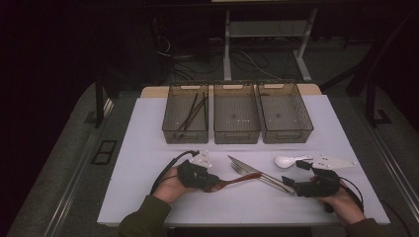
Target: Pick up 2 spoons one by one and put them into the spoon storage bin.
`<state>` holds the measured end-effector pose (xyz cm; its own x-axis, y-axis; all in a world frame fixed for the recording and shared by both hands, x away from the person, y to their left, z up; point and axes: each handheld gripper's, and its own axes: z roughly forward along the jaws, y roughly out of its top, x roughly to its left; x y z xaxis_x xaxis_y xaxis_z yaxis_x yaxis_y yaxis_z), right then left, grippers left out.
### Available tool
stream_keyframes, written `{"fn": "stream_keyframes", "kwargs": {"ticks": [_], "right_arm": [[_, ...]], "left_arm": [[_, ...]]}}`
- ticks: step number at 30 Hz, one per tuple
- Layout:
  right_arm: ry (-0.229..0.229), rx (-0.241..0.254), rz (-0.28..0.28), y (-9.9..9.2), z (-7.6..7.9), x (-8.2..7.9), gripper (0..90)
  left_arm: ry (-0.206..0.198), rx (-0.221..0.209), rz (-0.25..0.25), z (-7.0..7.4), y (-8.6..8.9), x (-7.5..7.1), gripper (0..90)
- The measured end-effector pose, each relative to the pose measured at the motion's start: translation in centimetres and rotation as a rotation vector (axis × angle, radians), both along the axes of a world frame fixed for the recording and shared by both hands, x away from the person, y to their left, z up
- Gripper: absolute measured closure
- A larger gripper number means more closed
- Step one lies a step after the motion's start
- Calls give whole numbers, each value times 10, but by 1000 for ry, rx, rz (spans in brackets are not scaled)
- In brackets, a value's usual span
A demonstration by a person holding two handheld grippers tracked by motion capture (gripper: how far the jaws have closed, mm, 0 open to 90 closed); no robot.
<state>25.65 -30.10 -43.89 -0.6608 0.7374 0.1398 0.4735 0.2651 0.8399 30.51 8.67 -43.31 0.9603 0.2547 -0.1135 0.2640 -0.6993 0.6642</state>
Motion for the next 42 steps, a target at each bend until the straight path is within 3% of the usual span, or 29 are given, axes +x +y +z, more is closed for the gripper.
{"fn": "stream_keyframes", "kwargs": {"ticks": [10,17,32,42], "right_arm": [[0,3,-2,0,0,0,163],[-4,6,-2,-1,1,0,162],[-6,5,-2,-1,1,0,163],[-4,2,-2,0,1,0,163]], "left_arm": [[-40,33,-3,4,-4,-4,817],[-76,3,18,12,1,-5,817],[-155,-84,158,26,21,0,817],[-168,-129,257,33,28,10,817]]}}
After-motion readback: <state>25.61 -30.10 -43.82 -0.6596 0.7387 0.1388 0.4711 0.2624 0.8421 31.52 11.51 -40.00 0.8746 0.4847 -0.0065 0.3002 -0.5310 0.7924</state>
